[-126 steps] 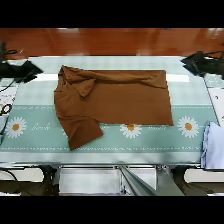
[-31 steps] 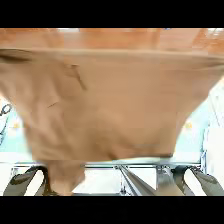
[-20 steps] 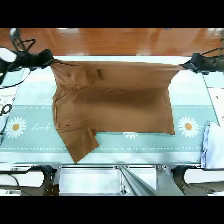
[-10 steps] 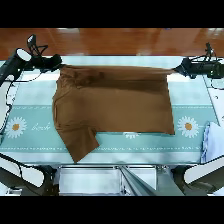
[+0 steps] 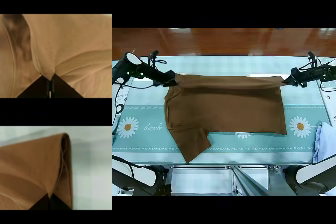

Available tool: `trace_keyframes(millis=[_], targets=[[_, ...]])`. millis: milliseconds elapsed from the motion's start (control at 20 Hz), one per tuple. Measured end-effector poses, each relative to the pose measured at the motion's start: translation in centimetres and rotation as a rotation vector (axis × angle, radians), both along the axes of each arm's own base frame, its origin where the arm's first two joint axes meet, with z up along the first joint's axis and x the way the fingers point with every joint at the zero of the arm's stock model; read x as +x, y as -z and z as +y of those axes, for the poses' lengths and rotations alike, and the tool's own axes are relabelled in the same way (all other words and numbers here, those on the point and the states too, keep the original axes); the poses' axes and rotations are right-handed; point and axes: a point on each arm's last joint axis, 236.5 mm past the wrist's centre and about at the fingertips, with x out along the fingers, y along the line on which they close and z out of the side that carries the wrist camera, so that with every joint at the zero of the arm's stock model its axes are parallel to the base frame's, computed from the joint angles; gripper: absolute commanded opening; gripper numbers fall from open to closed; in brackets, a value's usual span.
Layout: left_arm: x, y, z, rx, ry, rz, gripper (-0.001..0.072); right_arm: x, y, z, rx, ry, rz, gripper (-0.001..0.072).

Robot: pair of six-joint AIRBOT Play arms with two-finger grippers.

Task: Fold the shirts.

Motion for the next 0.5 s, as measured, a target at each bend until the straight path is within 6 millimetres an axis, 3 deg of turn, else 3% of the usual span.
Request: trace_keyframes(millis=[200,500], targets=[[-2.0,0.5,-0.1,-0.015,0.063,0.053,0.0023,-1.6,1.0,-0.3,-0.02,-0.017,0.077,0.0027],[-3.0,0.6,0.9,-0.026,0.07,0.085,0.0023,-2.7,3.0,1.6,-0.053,-0.088,0.147,0.0027]])
